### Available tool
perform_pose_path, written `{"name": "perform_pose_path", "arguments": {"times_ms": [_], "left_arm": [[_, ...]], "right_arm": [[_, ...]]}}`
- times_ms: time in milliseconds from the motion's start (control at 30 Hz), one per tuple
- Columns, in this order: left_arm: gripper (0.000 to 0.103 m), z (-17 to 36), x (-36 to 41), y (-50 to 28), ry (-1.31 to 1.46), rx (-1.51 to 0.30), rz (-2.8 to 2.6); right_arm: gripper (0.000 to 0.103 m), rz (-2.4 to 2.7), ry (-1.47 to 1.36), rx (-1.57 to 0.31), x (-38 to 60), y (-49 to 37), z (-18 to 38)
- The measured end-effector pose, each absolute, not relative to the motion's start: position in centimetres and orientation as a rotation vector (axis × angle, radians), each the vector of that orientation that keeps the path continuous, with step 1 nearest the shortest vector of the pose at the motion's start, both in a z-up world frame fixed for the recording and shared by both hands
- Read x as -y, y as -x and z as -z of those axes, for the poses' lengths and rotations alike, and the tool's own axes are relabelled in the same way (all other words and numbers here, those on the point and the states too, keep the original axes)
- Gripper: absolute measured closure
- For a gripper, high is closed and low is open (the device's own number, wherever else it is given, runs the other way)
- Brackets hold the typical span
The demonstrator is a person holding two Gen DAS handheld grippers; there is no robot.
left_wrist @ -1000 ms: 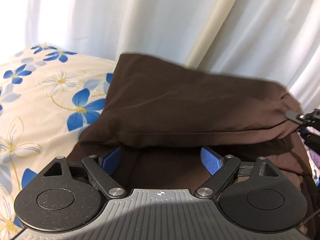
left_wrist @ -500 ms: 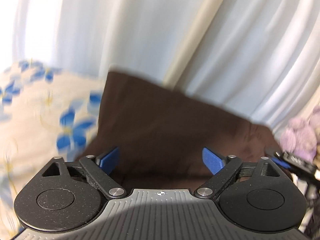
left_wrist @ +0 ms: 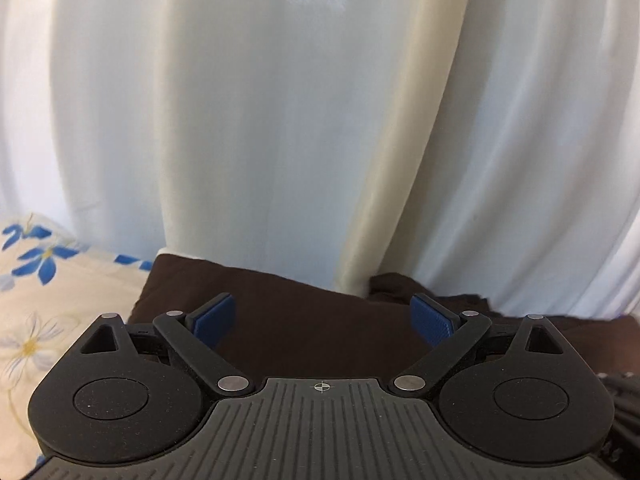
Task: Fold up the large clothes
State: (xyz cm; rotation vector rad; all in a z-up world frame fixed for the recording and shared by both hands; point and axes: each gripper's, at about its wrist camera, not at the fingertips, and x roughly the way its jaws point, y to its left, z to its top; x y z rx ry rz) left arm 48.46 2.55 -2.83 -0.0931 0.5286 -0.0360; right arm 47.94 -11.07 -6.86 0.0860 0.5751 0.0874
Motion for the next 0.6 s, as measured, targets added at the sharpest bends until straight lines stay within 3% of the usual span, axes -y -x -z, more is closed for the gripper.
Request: {"name": "perform_pose_path", "arguments": {"times_ms": [167,333,600], "left_arm": [[0.0,7.6,-2.7,-49.2,0.079,-0.511,0.072],[0.0,7.9,-3.2,-49.4,0.139,-0.545,0.106],[0.0,8.2,-3.2,-49.4,0.118,-0.56,0.096]], "right_arm": [[0.103,0.014,-0.029,-0.594,12.4,-49.8,9.9],[0.103,0.097,0.051,-0.598,14.7,-49.7,12.3],[0.103,0.082,0.085,-0.607,16.0,-46.3,10.6]]}}
